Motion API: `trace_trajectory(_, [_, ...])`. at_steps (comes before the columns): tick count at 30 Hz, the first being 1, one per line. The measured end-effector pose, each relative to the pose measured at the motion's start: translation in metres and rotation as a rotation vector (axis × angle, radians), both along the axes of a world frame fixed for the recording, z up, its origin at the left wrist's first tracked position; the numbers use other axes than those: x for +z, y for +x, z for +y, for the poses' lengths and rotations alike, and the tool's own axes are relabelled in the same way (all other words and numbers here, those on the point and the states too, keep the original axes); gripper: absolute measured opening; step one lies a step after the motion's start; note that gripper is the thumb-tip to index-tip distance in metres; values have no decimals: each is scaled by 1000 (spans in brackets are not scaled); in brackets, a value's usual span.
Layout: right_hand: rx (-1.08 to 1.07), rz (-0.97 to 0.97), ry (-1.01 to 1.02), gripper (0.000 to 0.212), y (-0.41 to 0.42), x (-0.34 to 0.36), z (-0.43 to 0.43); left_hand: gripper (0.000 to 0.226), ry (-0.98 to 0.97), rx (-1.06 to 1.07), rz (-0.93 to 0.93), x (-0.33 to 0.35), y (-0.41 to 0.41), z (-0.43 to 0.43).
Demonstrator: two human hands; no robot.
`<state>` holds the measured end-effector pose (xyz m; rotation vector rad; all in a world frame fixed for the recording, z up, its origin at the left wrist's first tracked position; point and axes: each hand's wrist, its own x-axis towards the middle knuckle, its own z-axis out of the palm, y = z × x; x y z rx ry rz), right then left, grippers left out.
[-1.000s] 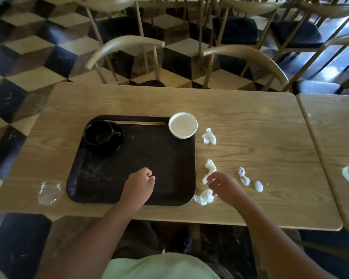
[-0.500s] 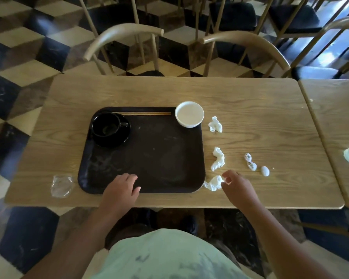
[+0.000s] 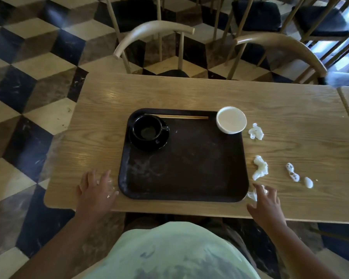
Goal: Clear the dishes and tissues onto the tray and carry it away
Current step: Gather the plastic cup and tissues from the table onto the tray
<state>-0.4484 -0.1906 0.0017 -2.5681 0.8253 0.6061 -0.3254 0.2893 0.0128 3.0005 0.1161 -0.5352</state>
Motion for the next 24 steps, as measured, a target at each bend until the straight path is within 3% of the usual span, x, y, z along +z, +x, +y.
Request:
trace_trajectory(5, [-56,2,-32,73,5,-4,9,82,-108,101,38,-8,2,15])
trace_trajectory(11, [-95,5,-50,51,16,-3,13,68,-52,77,55,-35,0,17])
trace_trajectory(14, [-114,-12,-73,41,23,-3,12,56,-86,188,-9,-24,-1,-3])
trace_trajectory(17, [-106,-8,-51,31,29,-4,6,49,-86,226,39,-15,8,-16])
trace_trajectory(22, [-204,-61,-1,17,32,-3,-8,64,-94,256,49,-15,8,-18])
trace_trajectory(24, [-245,-95,-6,23,36,1,-16,69,-89,266,49,-24,7,-12])
